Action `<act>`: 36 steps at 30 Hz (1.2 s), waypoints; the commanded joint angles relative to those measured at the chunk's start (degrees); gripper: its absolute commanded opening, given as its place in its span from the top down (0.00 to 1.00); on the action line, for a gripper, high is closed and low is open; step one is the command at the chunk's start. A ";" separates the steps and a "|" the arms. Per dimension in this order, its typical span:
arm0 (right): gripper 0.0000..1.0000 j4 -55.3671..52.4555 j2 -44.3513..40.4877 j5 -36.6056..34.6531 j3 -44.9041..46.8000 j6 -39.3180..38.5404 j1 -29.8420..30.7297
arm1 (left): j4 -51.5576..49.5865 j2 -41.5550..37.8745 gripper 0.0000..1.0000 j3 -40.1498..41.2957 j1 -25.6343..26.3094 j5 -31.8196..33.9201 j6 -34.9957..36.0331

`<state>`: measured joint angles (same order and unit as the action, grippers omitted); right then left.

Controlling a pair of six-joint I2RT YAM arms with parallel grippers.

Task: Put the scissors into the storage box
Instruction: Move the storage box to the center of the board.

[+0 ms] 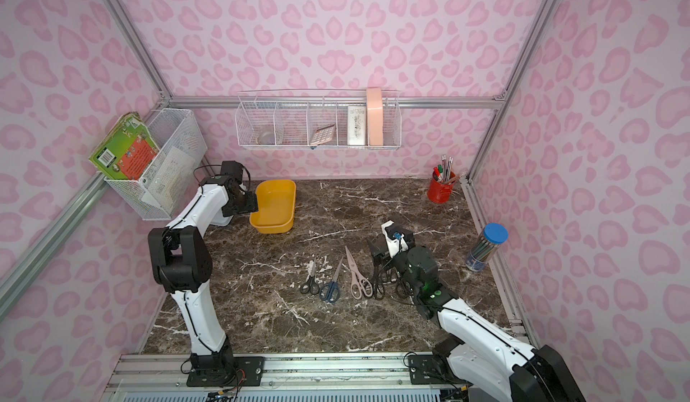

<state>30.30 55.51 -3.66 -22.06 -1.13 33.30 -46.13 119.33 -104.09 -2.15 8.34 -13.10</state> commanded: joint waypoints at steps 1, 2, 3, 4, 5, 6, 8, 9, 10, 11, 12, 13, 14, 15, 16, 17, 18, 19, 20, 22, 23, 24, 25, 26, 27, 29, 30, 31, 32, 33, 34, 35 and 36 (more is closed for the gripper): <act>0.07 1.94 -0.74 0.15 0.48 0.96 0.10 | -4.49 4.20 0.31 -3.16 0.04 -2.03 1.43; 0.07 1.94 -0.83 0.14 0.40 0.82 0.10 | -5.05 5.31 0.35 -3.91 0.04 -2.31 1.39; 0.07 2.04 -0.88 -0.02 0.33 0.73 0.10 | -5.53 6.28 0.40 -4.32 0.15 -2.28 1.34; 0.07 2.12 -0.97 -0.30 0.38 0.69 0.10 | -5.55 6.90 0.42 -4.33 0.26 -2.32 1.32; 0.07 2.08 -1.09 -0.45 0.28 0.56 0.10 | -5.71 7.22 0.46 -4.28 0.51 -2.35 1.39; 0.07 1.99 -1.17 -0.51 0.27 0.51 0.13 | -5.81 7.41 0.51 -4.13 0.78 -2.03 1.50; 0.07 2.27 -1.21 -0.59 0.51 0.29 0.18 | -5.33 7.08 0.58 -3.23 1.56 -0.70 1.97; 0.07 2.31 -1.19 -0.50 0.60 0.09 0.10 | -5.03 6.82 0.65 -2.67 1.88 -0.01 2.24; 0.07 2.37 -1.11 -0.51 0.62 -0.02 0.10 | -5.25 6.50 0.74 -2.45 2.15 0.81 2.29; 0.07 2.31 -1.10 -0.58 0.61 -0.10 0.10 | -5.87 6.09 0.81 -2.21 2.15 1.46 2.26; 0.07 2.15 -1.10 -0.56 0.49 -0.19 0.14 | -6.15 5.12 0.88 -1.37 2.32 2.37 2.16; 0.07 2.00 -1.09 -0.56 0.45 -0.34 0.10 | -5.66 3.83 0.93 0.14 2.54 3.59 2.04; 0.07 1.95 -1.16 -0.57 0.43 -0.45 0.10 | -4.95 2.44 0.98 1.84 2.67 4.38 1.95; 0.07 1.95 -1.34 -0.59 0.51 -0.54 0.15 | -4.35 1.12 1.00 3.74 2.70 4.92 1.86; 0.07 2.24 -1.47 -0.59 0.63 -0.54 0.11 | -3.98 -0.52 1.00 5.51 2.83 5.42 1.60; 0.07 2.77 -1.67 -0.64 0.98 -0.54 0.15 | -3.95 -1.93 1.00 7.11 2.90 5.63 1.30; 0.07 3.46 -1.87 -0.64 1.37 -0.54 0.09 | -4.05 -3.83 1.00 9.13 3.15 5.81 1.03; 0.07 4.10 -1.98 -0.65 1.71 -0.61 0.10 | -4.06 -6.14 1.00 11.51 3.57 6.49 0.39; 0.07 4.53 -2.07 -0.62 1.98 -0.63 0.12 | -4.06 -8.51 1.00 14.06 4.09 7.12 -0.33; 0.07 5.20 -2.07 -0.40 2.52 -0.84 0.13 | -3.84 -14.60 1.00 20.03 5.56 8.09 -2.36; 0.07 5.44 -1.98 -0.40 2.76 -0.89 0.10 | -3.71 -17.74 1.00 23.69 6.07 8.02 -3.52; 0.07 5.67 -1.98 -0.47 3.07 -0.73 0.10 | -3.21 -21.16 1.00 27.17 6.97 7.09 -4.14; 0.07 5.85 -2.02 -0.41 3.37 -0.64 0.19 | -2.79 -23.98 1.00 29.41 7.67 6.39 -4.50; 0.07 6.08 -2.18 0.01 4.02 -0.56 0.19 | -2.90 -27.12 1.00 32.48 8.43 5.97 -4.83; 0.07 5.93 -2.61 0.37 4.70 -0.33 0.32 | -2.98 -29.99 1.00 35.59 9.14 5.45 -5.26; 0.07 5.50 -3.82 0.71 6.19 0.72 0.63 | -3.66 -34.72 1.00 40.57 9.87 4.75 -7.05; 0.07 5.38 -4.68 0.93 7.21 1.46 0.83 | -4.05 -36.94 1.00 43.04 10.01 4.06 -7.33; 0.07 5.19 -5.75 1.24 8.28 2.55 0.98 | -4.55 -38.98 1.00 45.41 10.14 3.30 -7.58; 0.07 4.97 -6.74 1.90 9.24 3.51 1.16 | -5.08 -40.43 1.00 46.93 10.28 2.65 -7.97; 0.07 4.83 -8.12 2.83 10.50 4.37 1.51 | -5.59 -42.34 1.00 48.58 10.37 1.81 -8.76; 0.07 4.65 -9.57 3.23 11.77 5.16 2.00 | -5.61 -44.03 1.00 49.95 10.48 0.25 -9.08; 0.07 4.21 -10.85 3.08 12.66 5.95 2.52 | -5.26 -45.46 1.00 51.33 10.78 -0.96 -9.09; 0.07 3.56 -12.42 2.62 13.69 6.74 3.20 | -5.05 -46.90 1.00 52.71 10.97 -1.62 -9.49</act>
<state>34.46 45.52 -1.93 -10.00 2.00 35.42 -50.63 74.96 -53.63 8.40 10.57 -20.88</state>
